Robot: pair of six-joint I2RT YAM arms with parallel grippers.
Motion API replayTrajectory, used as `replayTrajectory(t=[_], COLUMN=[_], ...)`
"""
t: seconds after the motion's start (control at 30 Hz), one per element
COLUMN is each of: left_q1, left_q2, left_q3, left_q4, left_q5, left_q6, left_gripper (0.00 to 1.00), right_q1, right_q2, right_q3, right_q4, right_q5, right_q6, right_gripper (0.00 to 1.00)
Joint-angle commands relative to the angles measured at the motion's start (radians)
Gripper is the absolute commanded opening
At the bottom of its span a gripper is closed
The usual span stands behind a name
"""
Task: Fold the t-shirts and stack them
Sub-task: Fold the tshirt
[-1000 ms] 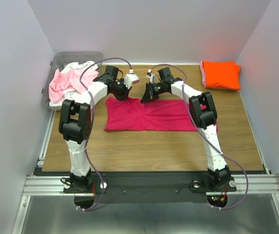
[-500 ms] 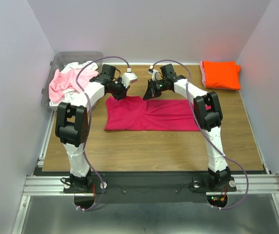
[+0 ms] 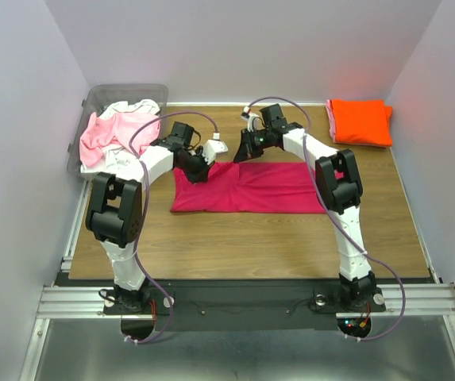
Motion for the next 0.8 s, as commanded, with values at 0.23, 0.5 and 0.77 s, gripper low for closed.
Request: replayTrajectory(t=[0.23,0.5,0.77], left_q1=[-0.064,-0.062,-0.049], left_q2=[-0.058,-0.078,-0.132], left_q3=[-0.125,-0.137,-0.102], left_q4=[-0.009,-0.030,-0.103], left_q5=[-0.034,-0.051,-0.015], left_q6=[0.033,0.066,0.120], left_gripper=[0.00,0.11,0.29], right_q1=[0.008,0.005,0.007], right_q2=[-0.111,-0.197,-0.205], right_q3=[-0.108,-0.184,-0.095], right_q4=[0.035,0.034,0.035], right_q5=[0.005,0.061,0.019], right_q6=[-0.071,-0.122,-0.088], right_gripper=[0.03,0.37,0.33])
